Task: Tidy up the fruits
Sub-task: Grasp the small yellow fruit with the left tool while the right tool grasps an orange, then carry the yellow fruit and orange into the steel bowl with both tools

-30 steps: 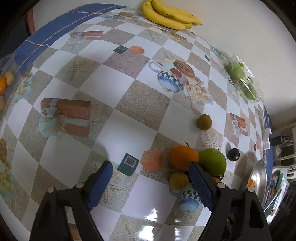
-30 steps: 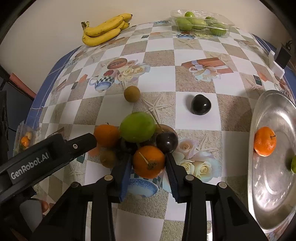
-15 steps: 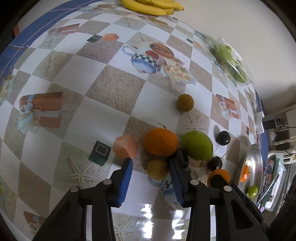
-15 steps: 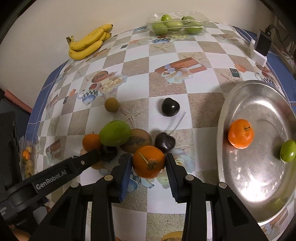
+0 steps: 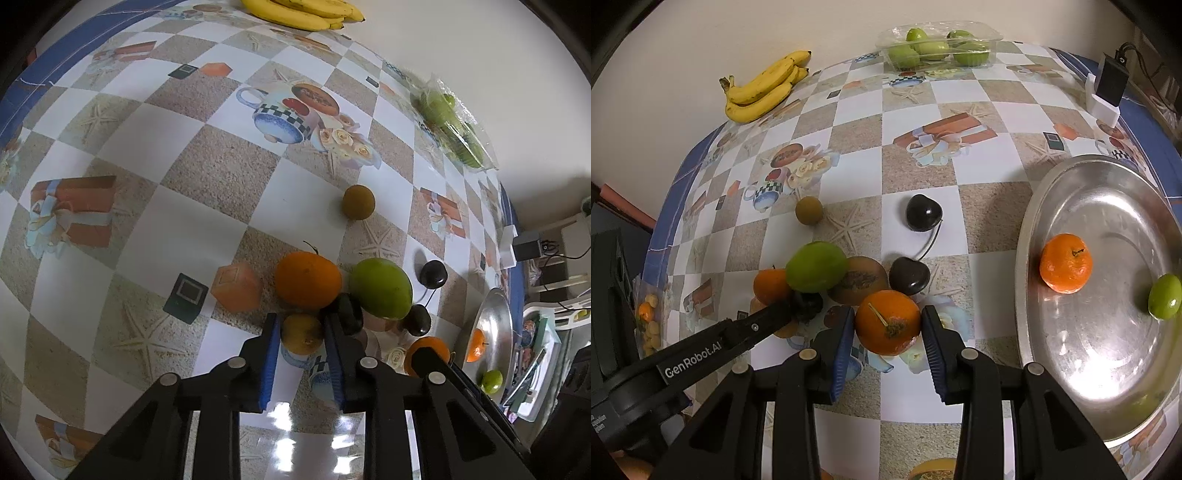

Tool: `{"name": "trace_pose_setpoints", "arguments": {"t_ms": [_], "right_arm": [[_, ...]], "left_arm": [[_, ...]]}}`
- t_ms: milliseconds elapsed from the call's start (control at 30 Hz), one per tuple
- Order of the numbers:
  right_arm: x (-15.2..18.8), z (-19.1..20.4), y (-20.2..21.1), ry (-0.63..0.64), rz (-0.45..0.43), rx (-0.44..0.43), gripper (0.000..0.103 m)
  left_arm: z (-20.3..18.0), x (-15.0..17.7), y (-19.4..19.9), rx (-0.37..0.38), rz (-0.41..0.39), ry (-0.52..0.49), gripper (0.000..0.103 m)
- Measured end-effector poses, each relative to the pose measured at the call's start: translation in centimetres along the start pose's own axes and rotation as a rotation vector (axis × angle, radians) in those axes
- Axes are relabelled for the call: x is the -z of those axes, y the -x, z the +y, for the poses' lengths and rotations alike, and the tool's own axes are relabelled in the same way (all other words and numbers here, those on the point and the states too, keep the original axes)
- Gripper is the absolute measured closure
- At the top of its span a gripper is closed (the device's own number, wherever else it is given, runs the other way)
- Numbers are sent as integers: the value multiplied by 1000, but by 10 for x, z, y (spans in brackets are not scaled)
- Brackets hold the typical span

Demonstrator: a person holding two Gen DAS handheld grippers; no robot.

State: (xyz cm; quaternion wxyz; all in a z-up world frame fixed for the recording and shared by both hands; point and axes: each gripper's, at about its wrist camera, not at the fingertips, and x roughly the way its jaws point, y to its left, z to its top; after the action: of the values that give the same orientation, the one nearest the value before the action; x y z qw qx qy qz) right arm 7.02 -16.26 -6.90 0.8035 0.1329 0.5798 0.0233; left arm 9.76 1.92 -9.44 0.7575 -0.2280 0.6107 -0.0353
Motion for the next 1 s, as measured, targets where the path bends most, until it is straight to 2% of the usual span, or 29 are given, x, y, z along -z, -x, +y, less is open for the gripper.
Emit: {"name": "trace_pose_setpoints", "arguments": {"t_ms": [300,567,1000], "right_arm": [[0,-3,1,-9,8,9,64],[-3,-12,14,-27,-17,3,64],[-9,-55,41,-110,-71,56,64]], "left_arm": [[6,-1,10,8,-28,22,77],[6,-4,30,12,-98,34,77],[-21,-3,51,16,-181,-10,77]]}}
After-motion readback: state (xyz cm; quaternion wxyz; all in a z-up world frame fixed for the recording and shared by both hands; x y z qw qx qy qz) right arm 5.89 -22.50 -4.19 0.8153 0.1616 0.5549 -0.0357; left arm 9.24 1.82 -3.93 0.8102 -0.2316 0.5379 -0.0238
